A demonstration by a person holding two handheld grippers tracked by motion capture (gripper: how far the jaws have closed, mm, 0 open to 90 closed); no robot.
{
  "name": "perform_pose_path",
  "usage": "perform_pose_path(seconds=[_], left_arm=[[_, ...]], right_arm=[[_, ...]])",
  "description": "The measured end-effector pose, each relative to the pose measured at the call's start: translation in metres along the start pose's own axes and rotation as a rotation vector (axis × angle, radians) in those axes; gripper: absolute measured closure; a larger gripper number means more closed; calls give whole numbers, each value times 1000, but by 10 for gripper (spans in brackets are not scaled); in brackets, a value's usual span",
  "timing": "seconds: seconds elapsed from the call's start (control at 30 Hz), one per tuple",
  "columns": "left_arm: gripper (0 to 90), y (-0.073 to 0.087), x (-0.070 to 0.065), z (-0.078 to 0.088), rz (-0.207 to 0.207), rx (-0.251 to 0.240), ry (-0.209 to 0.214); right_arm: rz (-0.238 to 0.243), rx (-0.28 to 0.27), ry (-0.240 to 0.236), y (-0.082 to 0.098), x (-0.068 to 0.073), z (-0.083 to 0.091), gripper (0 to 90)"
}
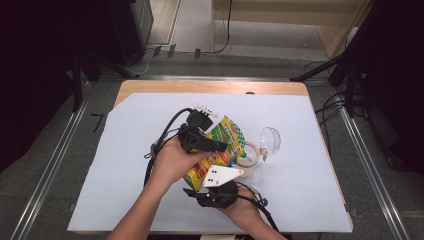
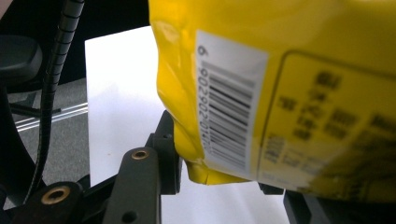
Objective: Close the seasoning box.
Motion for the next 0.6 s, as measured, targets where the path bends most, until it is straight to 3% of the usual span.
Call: perform_pose_path(seconds=[0.07,0.17,0.3,0.43,0.6], left_arm=[[768,-1,3,0,1,1,6],[771,1,4,0,3,5,28],[773,2,3,-1,-3,0,41],[757,1,-2,-1,-17,-8,43],[680,0,-7,2,-21,-23,48]], right_arm=[[18,12,-1,-1,-1,-1,582],[75,18,38,0,-1,-1,597],[81,25,61,1,1,-2,616],[68,5,75,2,2,-1,624],[7,-20,62,0,1,2,635]])
Point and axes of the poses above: each handheld gripper's, and its own axes: z roughly backward along the jaws, y roughly out of its underside, x roughly to its left, the point moved 5 cm from there along -z, roughly forward along the jaws, and after that the axes turned 4 degrees about x, right-handed, at the moved point
